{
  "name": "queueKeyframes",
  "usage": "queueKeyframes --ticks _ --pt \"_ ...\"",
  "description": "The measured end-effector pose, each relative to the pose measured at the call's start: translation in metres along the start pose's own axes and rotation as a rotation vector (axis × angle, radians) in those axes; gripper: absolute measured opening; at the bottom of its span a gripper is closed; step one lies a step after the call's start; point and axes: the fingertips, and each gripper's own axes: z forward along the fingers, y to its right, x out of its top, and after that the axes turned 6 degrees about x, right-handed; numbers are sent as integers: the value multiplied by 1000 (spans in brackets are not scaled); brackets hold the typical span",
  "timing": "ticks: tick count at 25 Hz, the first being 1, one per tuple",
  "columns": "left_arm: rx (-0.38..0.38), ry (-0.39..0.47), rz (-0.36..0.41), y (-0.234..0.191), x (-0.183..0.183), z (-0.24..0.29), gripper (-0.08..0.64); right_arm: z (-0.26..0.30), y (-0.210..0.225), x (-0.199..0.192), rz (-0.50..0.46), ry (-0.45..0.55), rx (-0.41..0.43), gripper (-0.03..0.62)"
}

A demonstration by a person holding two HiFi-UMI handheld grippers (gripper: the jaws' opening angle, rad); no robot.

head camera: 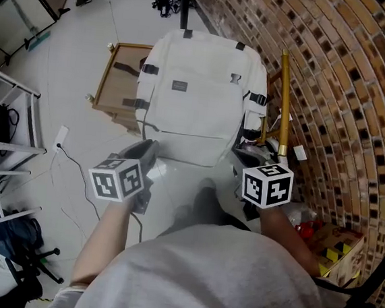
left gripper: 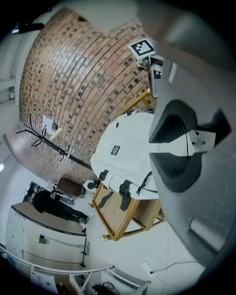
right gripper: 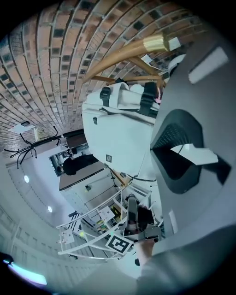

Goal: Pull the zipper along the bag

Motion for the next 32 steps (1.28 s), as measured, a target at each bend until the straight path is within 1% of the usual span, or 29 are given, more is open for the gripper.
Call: queueKeyframes --ticks 1,2,4,6,10,12,15,20,24,29,32 --pt "-42 -3 11 11 -4 -4 30 -5 -11 -6 1 5 12 2" --pt "-83 -10 25 22 -9 -8 2 -10 -21 -13 2 9 23 2" --pt "-161 -38 60 43 -22 -17 2 -21 -41 -28 2 14 48 2" --pt "-219 -67 100 62 -38 -24 2 -31 -60 -42 6 17 88 2" --pt "-288 -118 164 91 -73 -44 2 -44 -97 -70 9 2 191 1" --pt "-313 -136 194 101 -89 -53 2 -46 -109 -80 13 -4 222 2" --pt "-326 -167 219 109 -116 -64 2 -51 -123 -98 26 -13 253 0" --pt "-323 -179 218 123 -167 -90 2 -71 -144 -149 24 -18 291 0" --pt "-314 -175 230 146 -225 -130 2 -105 -164 -211 12 -8 305 1" --pt "-283 -142 251 181 -299 -198 2 -169 -203 -303 -5 0 345 1" --pt "-267 -132 271 201 -338 -241 2 -204 -229 -349 -14 2 360 0"
